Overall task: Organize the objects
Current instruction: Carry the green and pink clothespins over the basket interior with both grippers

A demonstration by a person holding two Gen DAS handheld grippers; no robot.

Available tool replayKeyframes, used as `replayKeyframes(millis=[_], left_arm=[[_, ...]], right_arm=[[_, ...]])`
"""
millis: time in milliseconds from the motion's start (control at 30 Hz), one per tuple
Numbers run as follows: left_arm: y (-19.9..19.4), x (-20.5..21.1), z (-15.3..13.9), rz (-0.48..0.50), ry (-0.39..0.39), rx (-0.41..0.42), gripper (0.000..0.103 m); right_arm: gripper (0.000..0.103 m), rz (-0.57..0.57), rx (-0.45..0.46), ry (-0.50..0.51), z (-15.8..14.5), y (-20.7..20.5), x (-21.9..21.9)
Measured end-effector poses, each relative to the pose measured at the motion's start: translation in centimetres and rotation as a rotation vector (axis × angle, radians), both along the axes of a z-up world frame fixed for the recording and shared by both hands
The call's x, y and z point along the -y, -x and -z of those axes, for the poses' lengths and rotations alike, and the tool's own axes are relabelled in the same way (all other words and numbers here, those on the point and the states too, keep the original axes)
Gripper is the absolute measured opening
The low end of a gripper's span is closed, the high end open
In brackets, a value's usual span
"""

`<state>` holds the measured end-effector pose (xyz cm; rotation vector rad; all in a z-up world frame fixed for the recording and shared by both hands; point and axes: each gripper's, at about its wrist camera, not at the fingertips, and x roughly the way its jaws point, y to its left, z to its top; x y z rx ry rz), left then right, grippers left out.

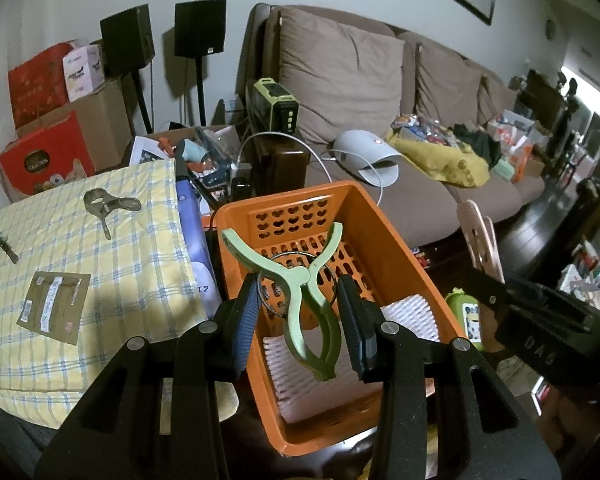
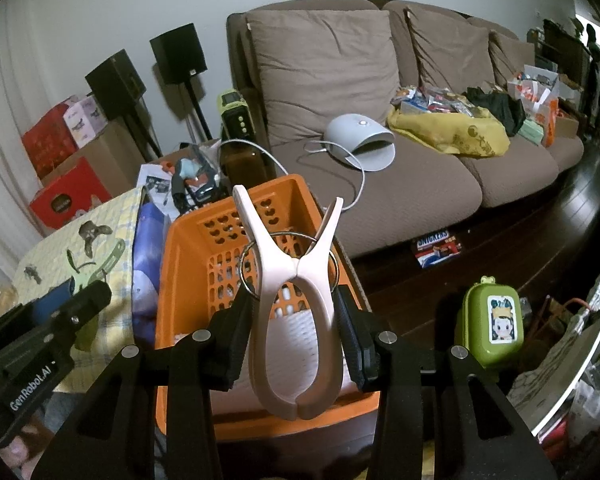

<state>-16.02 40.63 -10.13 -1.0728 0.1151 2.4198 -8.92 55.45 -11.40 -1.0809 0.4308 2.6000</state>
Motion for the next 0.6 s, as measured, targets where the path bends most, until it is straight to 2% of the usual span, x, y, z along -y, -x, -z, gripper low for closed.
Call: replayKeyframes(millis=[267,333,433,600], left_arm=[[0.1,-0.4,0.0,-0.024,-0.042,0.027,0.036],[0.1,-0.1,-0.1,-0.041,-0.07,0.045,0.036],[-0.6,1.5,0.7,-0.05,-0.152,0.118,0.036],[-0.5,2.3,1.1,-0.075,-0.082,0.048,0.036]], right_arm=[[0.041,0.013,0.021,-0.03,0.5,0.1,0.4],[0.041,0.014,0.028,-0.033,0.7,0.2,0.3],[0.041,0.013,0.043,-0.029,1.2,0.4,0.2],[0.041,0.013,0.073,-0.042,1.8,0.8,0.5]])
